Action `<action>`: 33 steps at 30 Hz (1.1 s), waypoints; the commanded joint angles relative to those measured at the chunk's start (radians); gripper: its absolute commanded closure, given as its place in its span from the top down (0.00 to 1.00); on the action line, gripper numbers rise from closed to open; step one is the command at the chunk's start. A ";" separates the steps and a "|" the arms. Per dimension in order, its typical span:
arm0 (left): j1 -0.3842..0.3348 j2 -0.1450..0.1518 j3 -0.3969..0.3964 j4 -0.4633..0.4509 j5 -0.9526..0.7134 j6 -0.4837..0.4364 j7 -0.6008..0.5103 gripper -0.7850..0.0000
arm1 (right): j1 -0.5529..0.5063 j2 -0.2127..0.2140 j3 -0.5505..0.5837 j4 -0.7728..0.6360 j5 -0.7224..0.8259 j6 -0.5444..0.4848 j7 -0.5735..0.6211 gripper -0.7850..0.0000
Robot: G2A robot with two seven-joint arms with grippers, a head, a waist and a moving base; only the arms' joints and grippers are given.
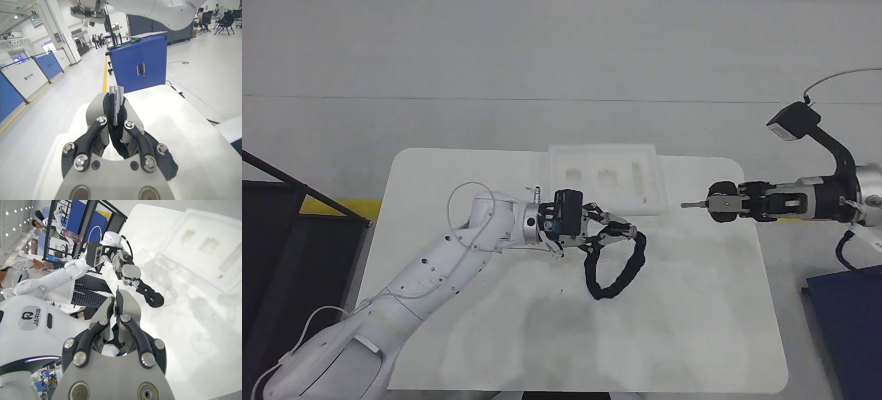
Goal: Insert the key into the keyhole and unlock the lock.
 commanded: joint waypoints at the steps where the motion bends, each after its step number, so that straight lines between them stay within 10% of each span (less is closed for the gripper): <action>1: 0.001 -0.001 -0.009 -0.022 -0.013 0.003 -0.001 0.00 | 0.002 0.006 0.005 -0.018 -0.001 0.009 0.000 0.00; 33: -0.153 -0.151 0.088 0.093 -0.052 0.189 0.015 0.00 | -0.049 0.064 0.092 -0.127 -0.065 0.156 -0.036 0.00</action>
